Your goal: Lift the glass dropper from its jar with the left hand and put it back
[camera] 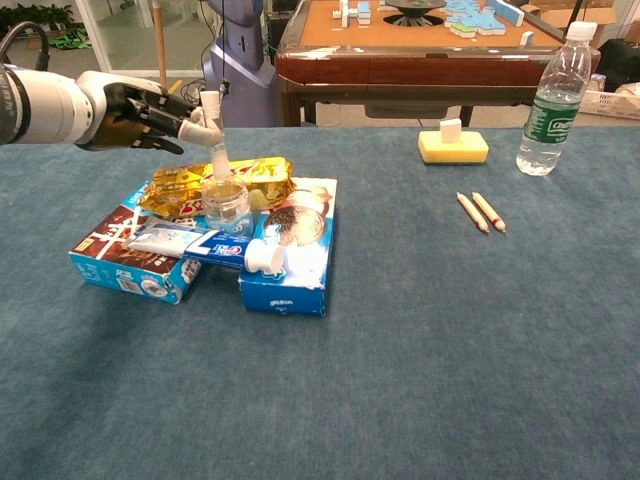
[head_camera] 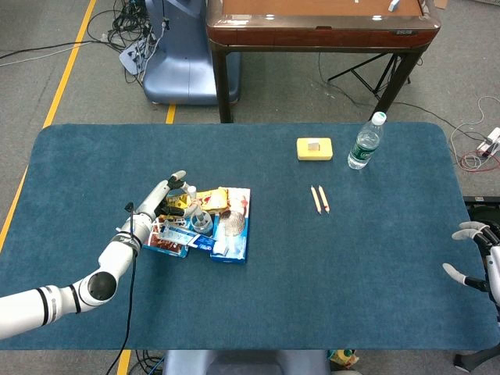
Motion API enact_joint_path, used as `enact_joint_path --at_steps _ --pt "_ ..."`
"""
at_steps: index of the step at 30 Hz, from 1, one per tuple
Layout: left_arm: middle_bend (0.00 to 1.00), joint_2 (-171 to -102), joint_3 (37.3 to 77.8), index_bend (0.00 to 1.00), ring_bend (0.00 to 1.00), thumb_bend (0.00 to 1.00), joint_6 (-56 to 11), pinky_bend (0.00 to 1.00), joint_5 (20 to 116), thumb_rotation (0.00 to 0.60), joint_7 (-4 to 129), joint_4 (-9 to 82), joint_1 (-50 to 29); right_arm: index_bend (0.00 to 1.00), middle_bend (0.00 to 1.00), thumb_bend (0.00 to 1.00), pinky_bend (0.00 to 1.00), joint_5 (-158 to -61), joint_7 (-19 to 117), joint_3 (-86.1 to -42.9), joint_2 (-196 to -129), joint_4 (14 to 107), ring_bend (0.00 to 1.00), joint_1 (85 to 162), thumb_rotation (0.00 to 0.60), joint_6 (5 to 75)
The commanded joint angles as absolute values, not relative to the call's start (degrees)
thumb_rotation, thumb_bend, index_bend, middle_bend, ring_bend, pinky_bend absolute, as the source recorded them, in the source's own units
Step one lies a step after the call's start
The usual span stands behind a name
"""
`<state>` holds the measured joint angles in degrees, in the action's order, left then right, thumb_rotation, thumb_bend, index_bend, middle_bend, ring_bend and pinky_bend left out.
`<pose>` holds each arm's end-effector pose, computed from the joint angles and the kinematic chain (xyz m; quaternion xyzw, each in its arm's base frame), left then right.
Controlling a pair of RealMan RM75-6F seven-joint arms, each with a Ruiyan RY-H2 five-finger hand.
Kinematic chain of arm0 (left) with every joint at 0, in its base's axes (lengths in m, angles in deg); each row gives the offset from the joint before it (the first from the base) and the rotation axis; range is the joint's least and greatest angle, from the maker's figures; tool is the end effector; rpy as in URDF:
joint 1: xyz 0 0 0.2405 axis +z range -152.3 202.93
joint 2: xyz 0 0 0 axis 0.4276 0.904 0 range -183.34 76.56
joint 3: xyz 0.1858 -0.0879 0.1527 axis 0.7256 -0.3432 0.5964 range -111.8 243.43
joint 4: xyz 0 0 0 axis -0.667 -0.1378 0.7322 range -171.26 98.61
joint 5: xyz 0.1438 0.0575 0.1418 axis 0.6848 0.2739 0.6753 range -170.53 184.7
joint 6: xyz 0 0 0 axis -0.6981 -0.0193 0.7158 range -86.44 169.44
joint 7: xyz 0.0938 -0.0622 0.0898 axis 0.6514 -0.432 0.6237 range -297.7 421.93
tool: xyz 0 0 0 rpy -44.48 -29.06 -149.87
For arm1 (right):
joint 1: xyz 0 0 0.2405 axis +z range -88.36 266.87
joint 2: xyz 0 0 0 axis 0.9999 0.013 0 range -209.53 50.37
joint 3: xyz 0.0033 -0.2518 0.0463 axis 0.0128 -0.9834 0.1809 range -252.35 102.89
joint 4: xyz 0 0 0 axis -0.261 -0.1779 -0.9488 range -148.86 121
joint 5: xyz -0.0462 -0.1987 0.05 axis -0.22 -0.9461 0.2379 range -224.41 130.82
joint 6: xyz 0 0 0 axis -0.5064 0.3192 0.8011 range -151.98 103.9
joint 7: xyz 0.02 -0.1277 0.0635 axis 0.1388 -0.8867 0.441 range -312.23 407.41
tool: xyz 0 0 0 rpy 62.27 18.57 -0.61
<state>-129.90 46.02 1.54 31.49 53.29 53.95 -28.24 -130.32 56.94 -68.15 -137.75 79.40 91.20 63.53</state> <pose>-0.1194 0.4050 0.0386 -0.4735 -0.7185 -0.4211 0.2866 -0.3196 -0.1778 0.2085 0.5352 -0.3961 0.4284 0.6109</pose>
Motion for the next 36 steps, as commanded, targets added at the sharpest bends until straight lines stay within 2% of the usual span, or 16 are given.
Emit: enact_joint_path --at_steps 1,36 --pt "0.00 -130.03 46.09 0.47 0.00 0.28 1.54 0.01 31.26 0.600 53.40 53.80 -28.33 0.44 0.32 0.07 0.29 -130.33 56.98 -68.15 -137.73 79.39 0.21 91.18 0.600 63.56" --pt "0.00 -130.02 45.20 0.53 0.00 0.28 0.77 0.01 32.11 0.600 53.12 55.85 -27.73 0.44 0.32 0.07 0.29 -130.24 57.29 -68.05 -137.61 79.34 0.21 91.06 0.600 63.70"
